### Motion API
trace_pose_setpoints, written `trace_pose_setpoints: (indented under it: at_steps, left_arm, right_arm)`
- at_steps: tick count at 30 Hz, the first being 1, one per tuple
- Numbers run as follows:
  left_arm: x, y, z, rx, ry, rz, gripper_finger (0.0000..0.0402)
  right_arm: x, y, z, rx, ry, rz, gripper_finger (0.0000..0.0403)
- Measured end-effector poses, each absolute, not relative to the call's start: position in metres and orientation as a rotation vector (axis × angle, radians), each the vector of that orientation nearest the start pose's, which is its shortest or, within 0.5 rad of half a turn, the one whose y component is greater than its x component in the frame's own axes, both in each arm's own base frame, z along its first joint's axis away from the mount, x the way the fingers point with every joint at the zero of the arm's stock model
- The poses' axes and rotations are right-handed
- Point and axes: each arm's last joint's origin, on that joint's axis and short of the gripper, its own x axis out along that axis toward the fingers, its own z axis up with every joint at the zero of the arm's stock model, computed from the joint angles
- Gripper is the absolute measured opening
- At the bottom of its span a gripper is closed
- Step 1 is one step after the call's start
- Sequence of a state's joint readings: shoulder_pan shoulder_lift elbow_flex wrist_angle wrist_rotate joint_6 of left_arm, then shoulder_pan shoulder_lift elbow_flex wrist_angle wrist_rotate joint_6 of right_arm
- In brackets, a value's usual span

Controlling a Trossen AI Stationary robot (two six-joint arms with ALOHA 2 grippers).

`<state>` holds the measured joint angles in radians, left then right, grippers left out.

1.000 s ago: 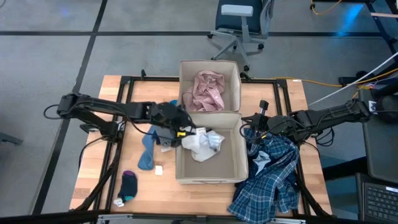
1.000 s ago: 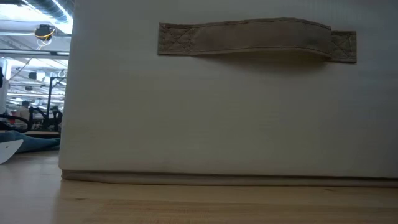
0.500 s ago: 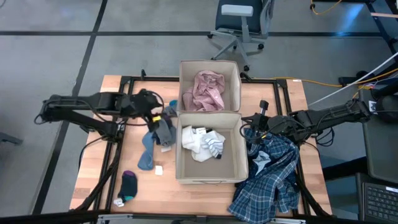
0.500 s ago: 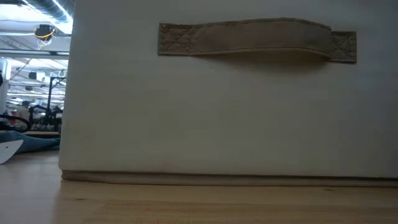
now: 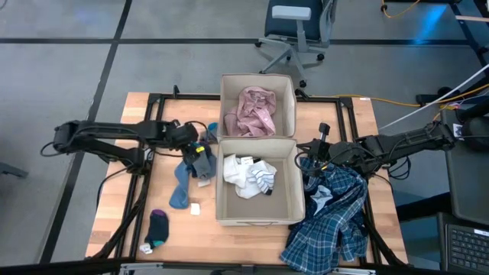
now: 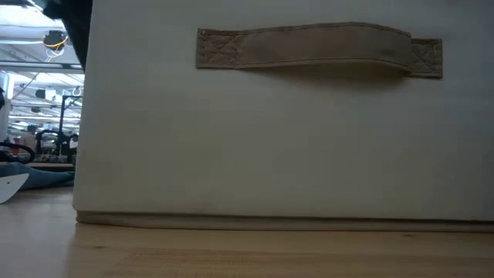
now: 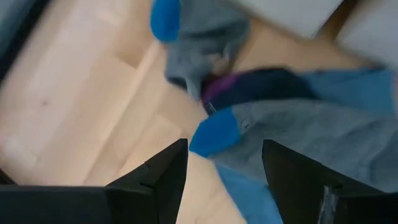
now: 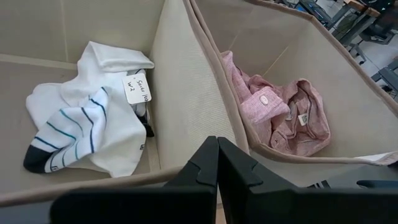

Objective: Sort clothes
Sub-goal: Put the gray sock into the top laundry organizer

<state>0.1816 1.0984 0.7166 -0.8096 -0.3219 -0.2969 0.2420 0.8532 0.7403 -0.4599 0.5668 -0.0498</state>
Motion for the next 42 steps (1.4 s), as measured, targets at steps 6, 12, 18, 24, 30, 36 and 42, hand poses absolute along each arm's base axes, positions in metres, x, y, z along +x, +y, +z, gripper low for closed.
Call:
trace_pose_setpoints:
  at_steps: [6,12,18,24,30,36,42]
  left_arm:
    - [0.193,0.055,0.193,-0.100,1.239,0.567,0.0195]
    - [0.206,0.062,0.180,-0.109,1.264,0.426,0.0195]
    - [0.209,0.064,0.173,-0.074,1.295,0.392,0.0165]
    - [0.209,0.063,0.174,-0.084,1.295,0.374,0.0060]
    - [0.208,0.063,0.176,-0.076,1.291,0.370,0.0011]
    - [0.199,0.061,0.205,-0.046,1.223,0.445,0.0003]
    - [0.183,0.057,0.245,0.023,1.053,0.553,0.0008]
  right_arm:
    - [0.173,0.027,0.284,-0.273,0.537,-0.302,0.0007]
    - [0.173,0.027,0.280,-0.259,0.540,-0.306,0.0007]
    - [0.174,0.027,0.266,-0.257,0.532,-0.314,0.0007]
    - [0.175,0.027,0.263,-0.258,0.526,-0.315,0.0007]
    - [0.176,0.027,0.264,-0.274,0.518,-0.308,0.0007]
    - [0.175,0.027,0.264,-0.277,0.516,-0.319,0.0007]
    - [0.175,0.027,0.264,-0.279,0.515,-0.326,0.0007]
